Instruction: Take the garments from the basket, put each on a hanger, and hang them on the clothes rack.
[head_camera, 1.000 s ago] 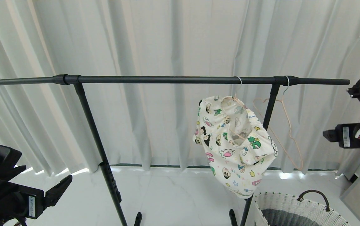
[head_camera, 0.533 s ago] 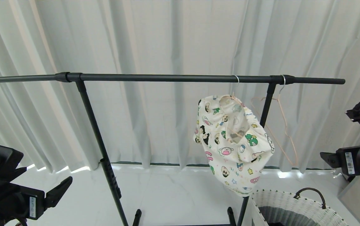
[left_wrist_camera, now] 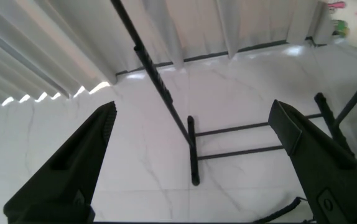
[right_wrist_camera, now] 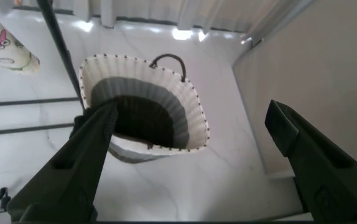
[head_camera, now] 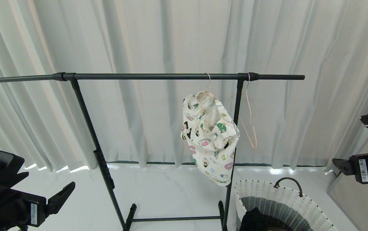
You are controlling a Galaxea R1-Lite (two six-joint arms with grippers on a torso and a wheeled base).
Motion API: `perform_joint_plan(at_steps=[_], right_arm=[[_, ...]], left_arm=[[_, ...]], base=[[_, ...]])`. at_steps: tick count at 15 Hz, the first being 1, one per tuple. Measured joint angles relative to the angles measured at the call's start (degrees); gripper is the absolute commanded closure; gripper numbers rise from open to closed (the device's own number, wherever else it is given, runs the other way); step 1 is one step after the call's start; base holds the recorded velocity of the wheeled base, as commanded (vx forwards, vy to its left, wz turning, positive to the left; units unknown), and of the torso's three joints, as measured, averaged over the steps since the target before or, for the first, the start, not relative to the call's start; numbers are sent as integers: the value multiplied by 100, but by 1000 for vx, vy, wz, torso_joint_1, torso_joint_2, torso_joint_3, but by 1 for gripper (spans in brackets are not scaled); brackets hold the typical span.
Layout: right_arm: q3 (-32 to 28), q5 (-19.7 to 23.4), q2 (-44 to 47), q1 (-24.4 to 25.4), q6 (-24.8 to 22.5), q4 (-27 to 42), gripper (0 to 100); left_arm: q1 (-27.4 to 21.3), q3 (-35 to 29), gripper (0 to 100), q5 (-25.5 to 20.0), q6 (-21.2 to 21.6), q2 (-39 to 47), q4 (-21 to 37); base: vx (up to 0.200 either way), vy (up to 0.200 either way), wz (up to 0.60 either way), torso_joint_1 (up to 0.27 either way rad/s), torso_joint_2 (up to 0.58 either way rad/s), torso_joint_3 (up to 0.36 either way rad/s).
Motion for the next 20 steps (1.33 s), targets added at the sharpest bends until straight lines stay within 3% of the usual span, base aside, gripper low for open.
perform_joint_plan(at_steps=[6, 20], right_arm=[[74, 5, -22, 4, -41, -169, 0], [306, 7, -289, 4, -361, -145, 0]], left_arm=[[0, 26, 0, 4, -6, 5, 2], [151, 185, 0, 0, 11, -98, 5]], base=[[0, 0, 0, -22, 52, 29], [0, 0, 0, -205, 485, 275]])
